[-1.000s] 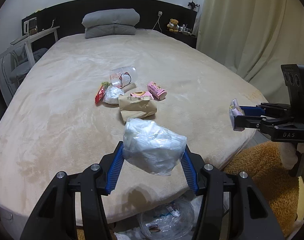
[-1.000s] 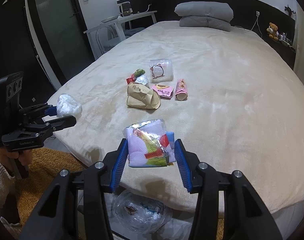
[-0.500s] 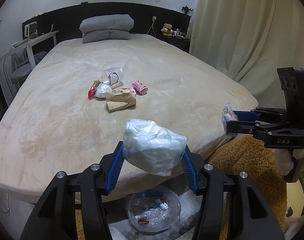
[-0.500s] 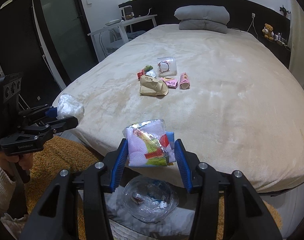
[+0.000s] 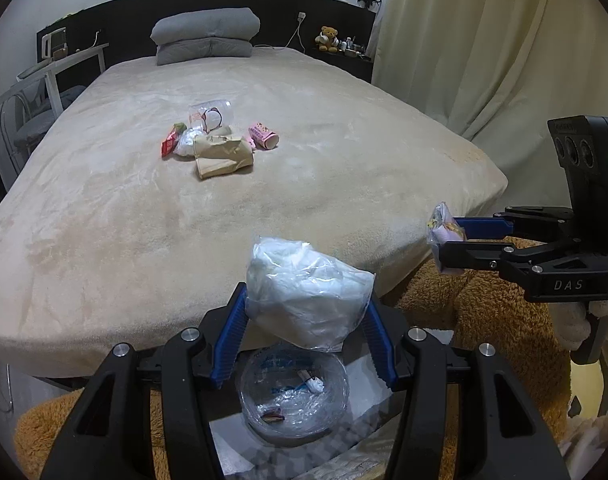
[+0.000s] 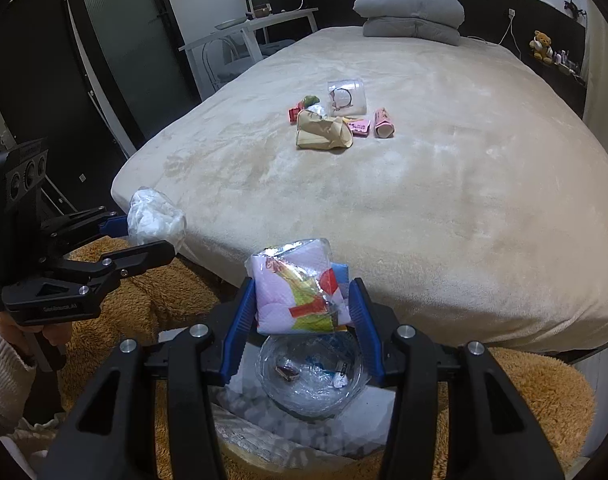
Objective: Collect trash
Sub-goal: 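Carry the white bag and pink wrapper down toward the clear bowl with both tools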
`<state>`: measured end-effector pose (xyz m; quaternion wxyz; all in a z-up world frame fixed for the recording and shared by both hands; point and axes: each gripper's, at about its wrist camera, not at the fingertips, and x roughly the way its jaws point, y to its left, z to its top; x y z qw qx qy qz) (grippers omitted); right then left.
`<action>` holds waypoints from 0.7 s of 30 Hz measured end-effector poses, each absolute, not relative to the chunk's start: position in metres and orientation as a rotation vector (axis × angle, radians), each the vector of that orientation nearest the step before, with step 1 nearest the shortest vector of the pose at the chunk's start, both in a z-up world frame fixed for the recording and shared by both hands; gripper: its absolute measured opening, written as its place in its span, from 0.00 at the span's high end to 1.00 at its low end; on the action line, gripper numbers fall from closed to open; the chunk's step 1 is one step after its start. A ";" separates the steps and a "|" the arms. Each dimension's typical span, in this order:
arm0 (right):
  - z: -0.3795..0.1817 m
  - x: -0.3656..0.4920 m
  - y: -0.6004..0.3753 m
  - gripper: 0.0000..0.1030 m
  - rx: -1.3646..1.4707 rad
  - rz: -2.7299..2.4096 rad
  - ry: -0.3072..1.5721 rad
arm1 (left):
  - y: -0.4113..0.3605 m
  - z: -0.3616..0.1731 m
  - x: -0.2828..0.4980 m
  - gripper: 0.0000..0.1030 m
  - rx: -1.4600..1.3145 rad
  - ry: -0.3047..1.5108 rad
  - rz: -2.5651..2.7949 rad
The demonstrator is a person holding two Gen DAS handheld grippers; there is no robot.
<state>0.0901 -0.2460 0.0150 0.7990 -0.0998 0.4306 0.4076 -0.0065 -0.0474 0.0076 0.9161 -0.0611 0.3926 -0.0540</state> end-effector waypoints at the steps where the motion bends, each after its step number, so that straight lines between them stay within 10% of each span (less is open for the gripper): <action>1: 0.011 0.090 -0.245 0.54 -0.216 0.874 0.933 | -0.048 0.003 -0.005 0.48 -0.128 0.816 -0.113; 21: -0.074 0.114 -0.234 0.54 -0.229 0.843 1.166 | -0.049 -0.090 0.029 0.48 -0.212 1.049 -0.142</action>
